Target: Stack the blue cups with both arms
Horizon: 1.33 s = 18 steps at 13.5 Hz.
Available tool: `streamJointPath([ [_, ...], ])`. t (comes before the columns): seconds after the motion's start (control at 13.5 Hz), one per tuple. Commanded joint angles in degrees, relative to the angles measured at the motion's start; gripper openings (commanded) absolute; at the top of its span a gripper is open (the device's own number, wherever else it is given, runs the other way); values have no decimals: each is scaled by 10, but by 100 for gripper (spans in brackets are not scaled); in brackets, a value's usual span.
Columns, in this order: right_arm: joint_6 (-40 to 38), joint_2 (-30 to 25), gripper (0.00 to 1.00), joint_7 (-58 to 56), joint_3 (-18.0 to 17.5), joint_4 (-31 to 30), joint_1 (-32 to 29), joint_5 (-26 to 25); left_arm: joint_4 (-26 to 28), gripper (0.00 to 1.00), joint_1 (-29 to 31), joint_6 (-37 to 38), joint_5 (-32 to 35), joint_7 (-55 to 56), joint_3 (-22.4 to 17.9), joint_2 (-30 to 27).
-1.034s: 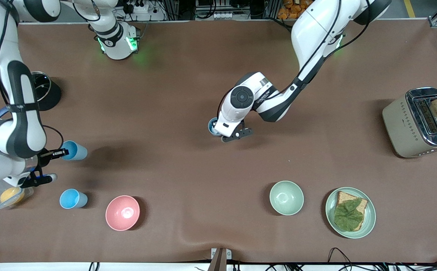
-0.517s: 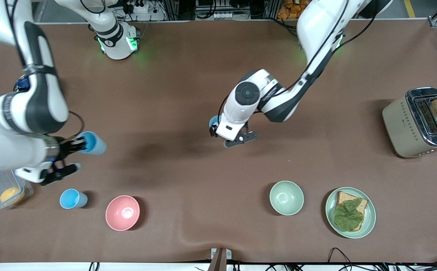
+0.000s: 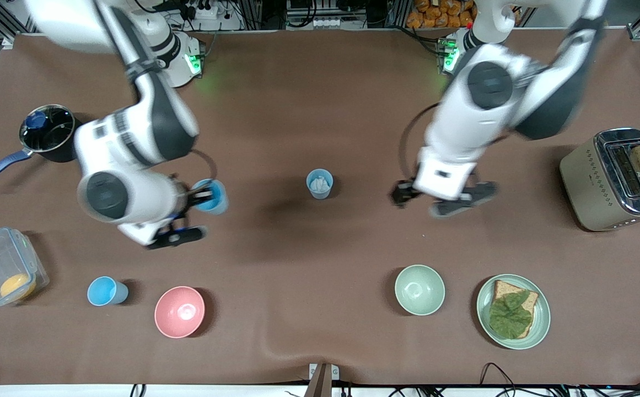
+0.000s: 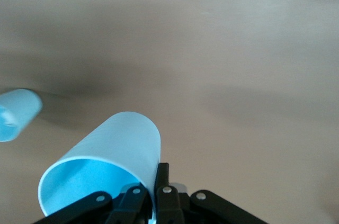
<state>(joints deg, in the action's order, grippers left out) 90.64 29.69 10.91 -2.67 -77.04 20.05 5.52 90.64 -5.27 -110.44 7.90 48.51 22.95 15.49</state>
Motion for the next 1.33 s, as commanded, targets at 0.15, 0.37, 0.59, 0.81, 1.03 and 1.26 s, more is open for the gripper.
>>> streamJointPath([
  [0.15,44,-4,0,130,8,-8,58,78,19,100,146,95,6,-268,7,-86],
  [0.37,93,5,0,220,9,-22,106,77,19,100,211,132,-2,-392,8,-116],
  [0.59,159,26,0,290,8,-36,138,82,18,100,223,142,-5,-402,13,-130],
  [0.81,171,37,0,309,9,-36,151,82,13,100,195,157,-10,-409,-8,-156],
  [1.03,177,46,0,360,9,-49,175,81,15,100,71,170,-16,-412,-136,-164],
  [1.26,191,49,0,371,8,-64,184,85,13,100,1,181,-27,-414,-213,-165],
])
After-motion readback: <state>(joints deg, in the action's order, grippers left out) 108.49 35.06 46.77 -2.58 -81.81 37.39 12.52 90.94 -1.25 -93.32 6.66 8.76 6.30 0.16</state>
